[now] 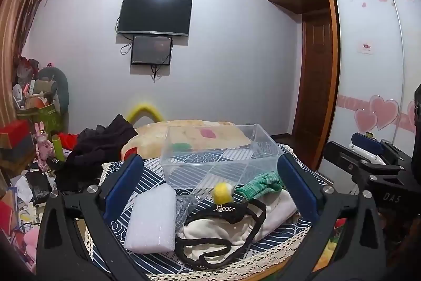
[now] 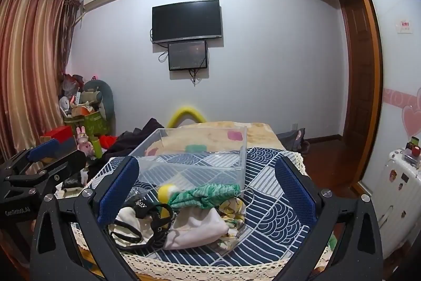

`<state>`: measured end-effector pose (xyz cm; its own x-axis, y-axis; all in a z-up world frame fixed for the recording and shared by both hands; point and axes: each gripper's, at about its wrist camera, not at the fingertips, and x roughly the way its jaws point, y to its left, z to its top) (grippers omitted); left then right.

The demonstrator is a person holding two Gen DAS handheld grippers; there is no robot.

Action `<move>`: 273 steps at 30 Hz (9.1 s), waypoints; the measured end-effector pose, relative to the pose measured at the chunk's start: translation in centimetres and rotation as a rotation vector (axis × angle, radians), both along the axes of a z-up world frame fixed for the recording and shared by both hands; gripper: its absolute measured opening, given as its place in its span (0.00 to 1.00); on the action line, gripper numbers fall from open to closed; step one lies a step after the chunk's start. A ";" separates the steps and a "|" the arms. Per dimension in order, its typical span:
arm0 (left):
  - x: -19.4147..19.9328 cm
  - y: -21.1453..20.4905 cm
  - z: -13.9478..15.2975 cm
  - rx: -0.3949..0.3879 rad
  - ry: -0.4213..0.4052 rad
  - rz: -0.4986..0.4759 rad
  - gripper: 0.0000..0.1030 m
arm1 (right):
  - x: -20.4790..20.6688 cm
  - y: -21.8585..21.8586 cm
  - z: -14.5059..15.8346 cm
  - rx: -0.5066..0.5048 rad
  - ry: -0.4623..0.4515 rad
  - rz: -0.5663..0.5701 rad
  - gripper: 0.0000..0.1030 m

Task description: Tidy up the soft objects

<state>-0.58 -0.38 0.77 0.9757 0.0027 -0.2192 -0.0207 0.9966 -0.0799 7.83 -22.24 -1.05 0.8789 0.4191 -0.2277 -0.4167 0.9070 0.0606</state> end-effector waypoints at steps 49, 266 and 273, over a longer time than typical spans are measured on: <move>0.0 0.3 -0.4 -0.025 -0.011 -0.006 1.00 | -0.4 0.1 0.6 0.010 -0.011 0.001 1.00; 9.5 6.3 -6.5 -0.008 0.345 -0.057 0.22 | 6.6 -0.9 -4.6 -0.129 0.200 0.049 0.13; 9.6 6.4 -3.1 -0.024 0.229 -0.039 0.22 | 6.7 -0.5 -2.8 -0.110 0.126 0.048 0.13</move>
